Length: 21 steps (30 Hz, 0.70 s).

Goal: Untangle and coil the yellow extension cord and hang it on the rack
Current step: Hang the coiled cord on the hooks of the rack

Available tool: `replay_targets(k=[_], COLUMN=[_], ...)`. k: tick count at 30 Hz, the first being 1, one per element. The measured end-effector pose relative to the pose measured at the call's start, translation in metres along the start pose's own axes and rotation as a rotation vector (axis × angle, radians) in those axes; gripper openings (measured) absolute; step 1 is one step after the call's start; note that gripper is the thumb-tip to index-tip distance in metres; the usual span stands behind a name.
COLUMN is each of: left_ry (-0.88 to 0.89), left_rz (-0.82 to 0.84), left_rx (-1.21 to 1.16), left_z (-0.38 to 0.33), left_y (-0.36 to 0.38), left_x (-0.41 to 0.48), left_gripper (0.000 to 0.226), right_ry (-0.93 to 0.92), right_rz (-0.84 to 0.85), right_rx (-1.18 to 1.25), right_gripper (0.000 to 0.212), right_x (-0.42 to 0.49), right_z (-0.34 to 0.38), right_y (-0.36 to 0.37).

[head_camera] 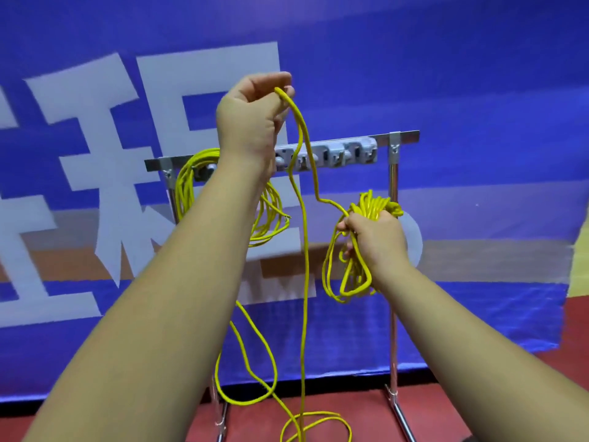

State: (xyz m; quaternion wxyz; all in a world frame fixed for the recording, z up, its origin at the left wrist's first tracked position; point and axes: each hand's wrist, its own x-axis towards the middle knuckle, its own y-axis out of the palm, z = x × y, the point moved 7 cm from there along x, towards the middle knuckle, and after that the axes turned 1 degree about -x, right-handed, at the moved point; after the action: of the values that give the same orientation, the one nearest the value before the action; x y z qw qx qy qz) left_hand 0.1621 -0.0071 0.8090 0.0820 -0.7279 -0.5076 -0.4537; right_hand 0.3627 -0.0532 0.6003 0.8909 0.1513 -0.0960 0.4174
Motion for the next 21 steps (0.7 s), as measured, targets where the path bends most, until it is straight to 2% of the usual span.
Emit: replay_targets(k=[3,5,7,9,11,13,15,16,18,21], left_ry=[0.066,0.116,0.19,0.215,0.132,-0.201,-0.656,-0.826,-1.12,-1.506], left_rz=[0.101,0.225,0.45,0.753,1.087,1.33,1.419,1.416,1.327,1.047], left_rx=[0.37,0.669,0.936,1.162,1.393,1.474,1.349,1.235,0.944,0.497], left_z=[0.02,0.046,0.077,0.118,0.164,0.204,0.23,0.238,0.247,0.256], left_y=[-0.023,-0.047,-0.07,-0.096,-0.129,-0.168,-0.199,-0.206,-0.209,-0.209], left_x=[-0.028,-0.063,-0.112,-0.171,-0.235,-0.296,-0.35,-0.371,-0.401,-0.429], left_gripper=[0.025,0.024,0.02,0.012,0.008,0.018,0.027,0.031,0.038,0.049], right_ry=[0.027,0.063,0.095,0.123,0.142,0.174,0.216,0.239,0.287,0.335], right_rz=[0.01,0.022,0.044,0.069,0.117,0.166,0.214,0.237,0.284,0.366], right_rx=[-0.004,-0.026,-0.038,-0.05,-0.046,-0.066,-0.059,-0.037,-0.013,0.013], right_gripper=[0.025,0.034,0.026,0.016,0.009,0.012,0.023,0.028,0.032,0.036], right_x=[-0.005,-0.014,-0.026,-0.039,-0.052,-0.064,-0.075,-0.081,-0.093,-0.107], right_z=[-0.014,-0.033,-0.055,-0.076,-0.095,-0.117,-0.139,-0.15,-0.169,-0.191], right_y=[-0.005,-0.01,-0.015,-0.021,-0.025,-0.027,-0.026,-0.025,-0.023,-0.022])
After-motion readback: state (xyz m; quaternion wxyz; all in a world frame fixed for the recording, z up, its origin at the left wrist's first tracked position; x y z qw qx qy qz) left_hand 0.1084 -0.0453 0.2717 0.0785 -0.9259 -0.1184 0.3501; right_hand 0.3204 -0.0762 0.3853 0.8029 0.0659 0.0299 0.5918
